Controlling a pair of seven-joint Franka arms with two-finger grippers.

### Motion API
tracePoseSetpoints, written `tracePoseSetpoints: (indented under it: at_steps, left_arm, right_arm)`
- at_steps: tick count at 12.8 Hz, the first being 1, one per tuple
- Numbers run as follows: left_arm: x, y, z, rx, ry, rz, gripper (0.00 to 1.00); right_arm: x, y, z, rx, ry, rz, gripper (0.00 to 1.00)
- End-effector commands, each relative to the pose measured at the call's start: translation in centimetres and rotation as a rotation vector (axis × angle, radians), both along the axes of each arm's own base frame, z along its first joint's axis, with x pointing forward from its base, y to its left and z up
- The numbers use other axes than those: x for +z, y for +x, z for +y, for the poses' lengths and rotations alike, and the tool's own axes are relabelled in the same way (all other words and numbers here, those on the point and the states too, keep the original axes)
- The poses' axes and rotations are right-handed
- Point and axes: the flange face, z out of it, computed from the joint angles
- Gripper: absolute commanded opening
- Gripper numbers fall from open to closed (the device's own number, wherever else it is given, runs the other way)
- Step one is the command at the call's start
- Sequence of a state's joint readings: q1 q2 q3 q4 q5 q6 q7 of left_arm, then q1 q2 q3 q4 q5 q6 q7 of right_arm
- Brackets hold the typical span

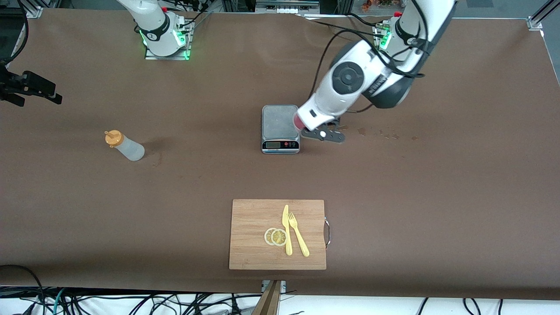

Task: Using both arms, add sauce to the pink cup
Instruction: 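Carry the pink cup with the left gripper onto the scale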

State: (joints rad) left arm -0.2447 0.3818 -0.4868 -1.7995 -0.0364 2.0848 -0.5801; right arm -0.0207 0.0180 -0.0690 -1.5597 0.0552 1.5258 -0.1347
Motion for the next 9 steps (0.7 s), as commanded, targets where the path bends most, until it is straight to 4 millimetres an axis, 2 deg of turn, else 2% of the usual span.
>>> tracePoseSetpoints:
  at_steps: [1,2,4,9]
  left_arm:
    - [-2.6,-3.4,-2.8,0.042,-0.052,-0.017,0.00]
    - [-3.8,-4.7,-3.2,0.031,-0.067,-0.036,0.00]
    - [-5.8,-5.9,-4.0,0.026,-0.101,-0.060,0.00]
    - [-7.7,-6.7,-4.9,-0.074,-0.066,-0.118,0.00]
  right_arm:
    - [0.5,-0.2,-0.1,0.010,0.012,-0.017,1.00]
    - [0.7,-0.1,-0.2,0.008,0.009,-0.029,1.00]
    - [0.7,0.0,-0.3,0.008,0.001,-0.031,1.00]
    - [1.0,0.7,-0.4,-0.004,-0.004,-0.081,1.00]
